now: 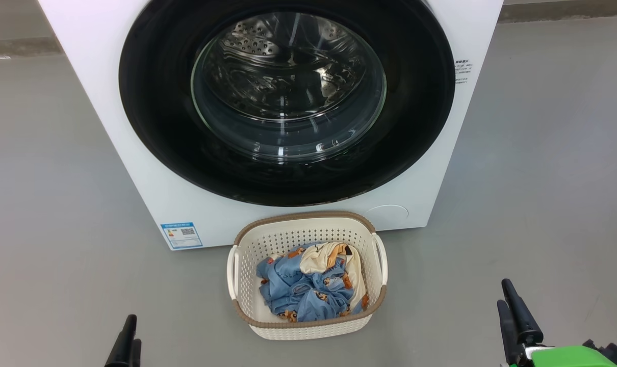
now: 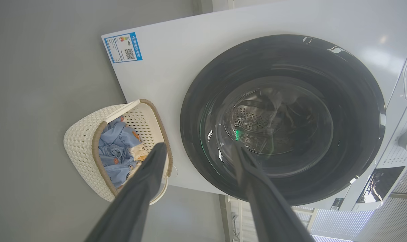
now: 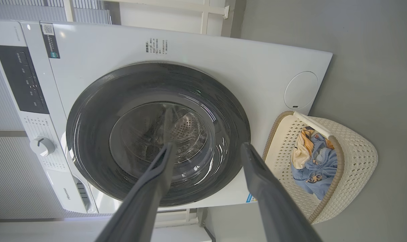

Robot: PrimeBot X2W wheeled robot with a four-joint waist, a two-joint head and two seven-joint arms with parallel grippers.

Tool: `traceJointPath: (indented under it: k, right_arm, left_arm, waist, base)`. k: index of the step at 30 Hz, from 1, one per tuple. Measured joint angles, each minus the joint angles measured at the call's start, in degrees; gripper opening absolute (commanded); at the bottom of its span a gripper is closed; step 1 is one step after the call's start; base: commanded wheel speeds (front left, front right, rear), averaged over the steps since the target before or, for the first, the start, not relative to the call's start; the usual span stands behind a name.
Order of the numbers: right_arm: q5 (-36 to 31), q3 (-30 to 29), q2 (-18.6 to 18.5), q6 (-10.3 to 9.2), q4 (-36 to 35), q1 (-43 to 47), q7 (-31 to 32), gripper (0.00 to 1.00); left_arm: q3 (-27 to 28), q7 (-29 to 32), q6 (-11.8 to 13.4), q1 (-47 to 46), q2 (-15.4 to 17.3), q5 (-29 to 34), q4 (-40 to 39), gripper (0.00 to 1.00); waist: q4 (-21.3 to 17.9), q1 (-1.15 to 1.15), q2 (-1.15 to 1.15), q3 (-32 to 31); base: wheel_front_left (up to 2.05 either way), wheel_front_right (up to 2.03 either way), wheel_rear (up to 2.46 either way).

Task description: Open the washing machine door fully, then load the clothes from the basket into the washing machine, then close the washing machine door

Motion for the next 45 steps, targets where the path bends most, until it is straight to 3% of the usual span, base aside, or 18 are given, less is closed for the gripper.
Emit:
traceJointPath:
  k: [45]
  right_arm:
    - [-43.34,6.72,-1.56,0.0,-3.78,-3.05,-7.32,1.0]
  left_arm:
    - [3.42,-7.3,-0.08,2.36,0.93,40.33,-3.69,1.0]
  waist:
    - [0.27,0.0,0.0,-0.1]
  base:
    - [0.0,0.0,0.0]
